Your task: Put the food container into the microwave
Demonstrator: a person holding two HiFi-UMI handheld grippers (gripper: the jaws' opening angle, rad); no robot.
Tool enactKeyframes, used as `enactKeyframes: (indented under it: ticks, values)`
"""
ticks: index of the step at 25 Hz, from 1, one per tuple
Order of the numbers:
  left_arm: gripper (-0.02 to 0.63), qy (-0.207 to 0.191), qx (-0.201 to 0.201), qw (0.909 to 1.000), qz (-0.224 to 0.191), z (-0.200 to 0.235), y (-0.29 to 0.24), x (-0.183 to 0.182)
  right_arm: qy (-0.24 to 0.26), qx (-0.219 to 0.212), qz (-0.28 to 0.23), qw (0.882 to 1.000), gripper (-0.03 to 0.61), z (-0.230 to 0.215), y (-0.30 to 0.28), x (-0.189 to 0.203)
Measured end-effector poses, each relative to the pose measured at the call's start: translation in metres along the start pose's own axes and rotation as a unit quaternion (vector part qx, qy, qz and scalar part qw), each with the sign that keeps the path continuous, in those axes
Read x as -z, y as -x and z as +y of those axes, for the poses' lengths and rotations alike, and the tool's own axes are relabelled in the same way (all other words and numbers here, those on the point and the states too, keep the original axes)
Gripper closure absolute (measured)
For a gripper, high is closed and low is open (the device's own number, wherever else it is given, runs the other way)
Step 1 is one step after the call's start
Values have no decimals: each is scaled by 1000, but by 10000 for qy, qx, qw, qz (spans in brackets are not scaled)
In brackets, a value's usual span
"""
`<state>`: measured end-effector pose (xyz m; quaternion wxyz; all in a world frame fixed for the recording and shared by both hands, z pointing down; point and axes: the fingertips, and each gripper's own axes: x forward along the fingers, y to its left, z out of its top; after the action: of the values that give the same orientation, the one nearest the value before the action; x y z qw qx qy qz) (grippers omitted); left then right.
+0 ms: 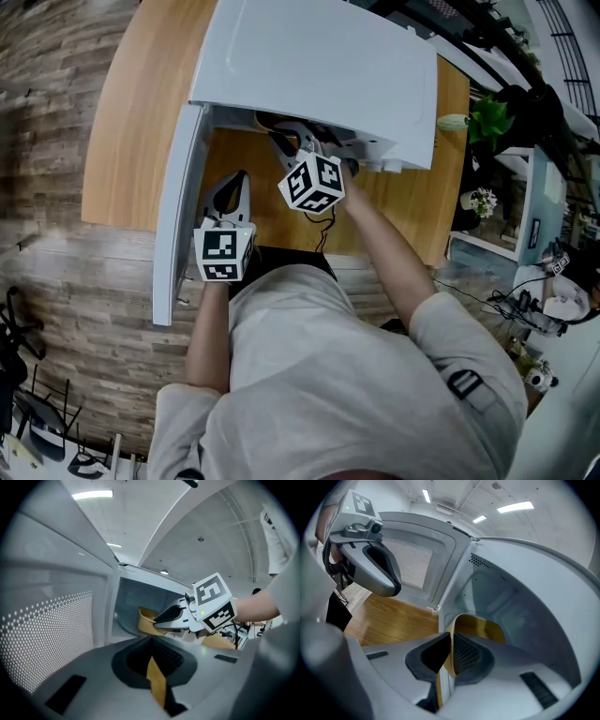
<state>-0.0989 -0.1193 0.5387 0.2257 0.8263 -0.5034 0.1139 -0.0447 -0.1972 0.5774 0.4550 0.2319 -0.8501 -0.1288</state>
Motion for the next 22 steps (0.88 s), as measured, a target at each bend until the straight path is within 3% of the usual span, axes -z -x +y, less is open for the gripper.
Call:
enactKeyframes:
  ticks: [22]
  values:
    - [601,-3,-55,10000,46,2,-2,0,33,224,100,9997,546,-18,-18,-2]
